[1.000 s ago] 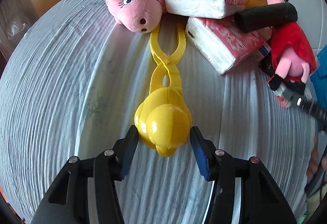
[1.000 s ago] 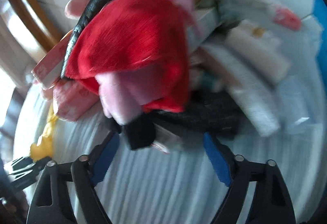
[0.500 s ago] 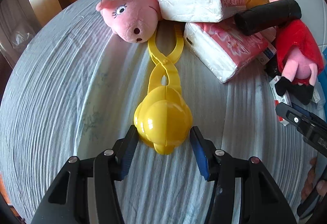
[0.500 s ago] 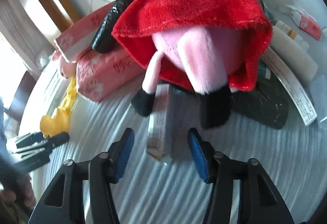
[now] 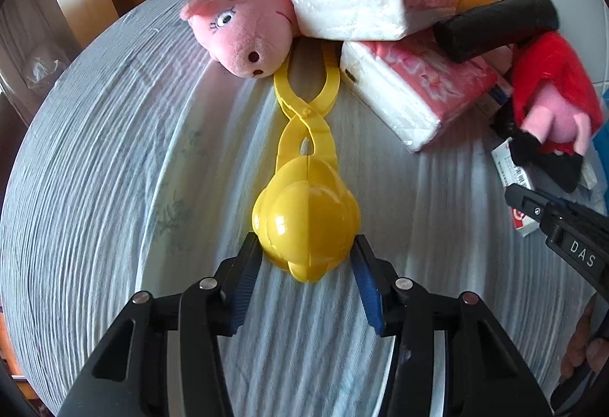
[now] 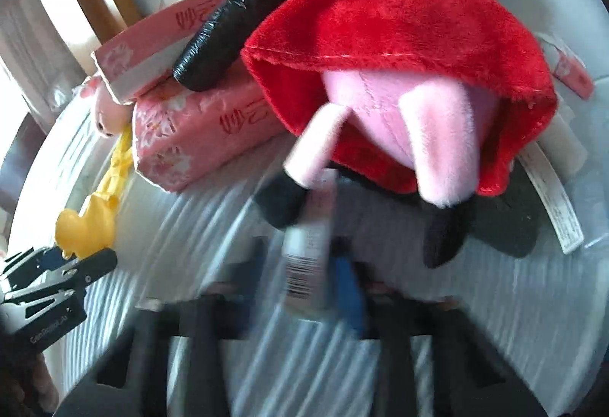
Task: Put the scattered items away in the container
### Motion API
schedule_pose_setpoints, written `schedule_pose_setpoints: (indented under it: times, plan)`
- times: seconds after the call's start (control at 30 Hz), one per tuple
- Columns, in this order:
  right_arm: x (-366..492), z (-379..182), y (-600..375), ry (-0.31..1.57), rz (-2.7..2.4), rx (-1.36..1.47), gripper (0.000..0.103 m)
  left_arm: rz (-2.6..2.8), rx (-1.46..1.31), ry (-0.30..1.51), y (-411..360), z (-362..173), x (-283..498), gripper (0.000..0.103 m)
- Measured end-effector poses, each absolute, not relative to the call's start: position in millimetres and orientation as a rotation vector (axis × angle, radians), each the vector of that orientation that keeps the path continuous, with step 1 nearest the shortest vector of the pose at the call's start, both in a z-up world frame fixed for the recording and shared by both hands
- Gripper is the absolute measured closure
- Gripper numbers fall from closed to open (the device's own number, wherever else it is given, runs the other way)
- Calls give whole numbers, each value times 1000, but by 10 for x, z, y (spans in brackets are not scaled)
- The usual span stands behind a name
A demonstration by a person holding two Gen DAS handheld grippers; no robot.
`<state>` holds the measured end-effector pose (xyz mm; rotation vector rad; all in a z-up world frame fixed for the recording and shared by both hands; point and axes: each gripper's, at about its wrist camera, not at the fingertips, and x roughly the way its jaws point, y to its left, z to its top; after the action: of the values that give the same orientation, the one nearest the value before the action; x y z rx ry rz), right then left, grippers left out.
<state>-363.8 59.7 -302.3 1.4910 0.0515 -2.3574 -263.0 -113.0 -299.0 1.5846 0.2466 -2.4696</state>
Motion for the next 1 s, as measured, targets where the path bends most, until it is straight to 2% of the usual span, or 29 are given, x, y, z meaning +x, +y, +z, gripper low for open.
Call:
schedule_pose_setpoints:
  times: [0.2, 0.47, 0.5, 0.53, 0.57, 0.73, 0.9, 1.0]
  plan:
    - [-3173, -2762, 626, 47, -2362, 1436, 86, -2545, 1450, 196, -953, -2493, -2252, 56]
    - [-2510, -2066, 677, 50, -2386, 1220, 86, -2630, 1208, 150, -962, -1804, -1710, 58]
    - [-2468, -1984, 841, 47, -2384, 1195, 86, -2637, 1180, 141, -963, -1742, -1626, 61]
    - [-2377, -1869, 901, 44, -2386, 1162, 86, -2643, 1154, 132, -964, -1671, -1572, 76]
    - [-2290, -1765, 938, 44, -2387, 1130, 86, -2650, 1153, 130, -951, -1610, -1512, 102]
    - [-1992, -1463, 963, 54, -2404, 1047, 86, -2673, 1147, 146, -952, -1546, -1305, 102]
    - [-1778, -1613, 966, 48, -2427, 1104, 86, -2656, 1225, 141, -1056, -1870, -1364, 102]
    - [-1651, -1705, 1008, 3, -2428, 1154, 86, -2684, 1222, 168, -1070, -1880, -1286, 102]
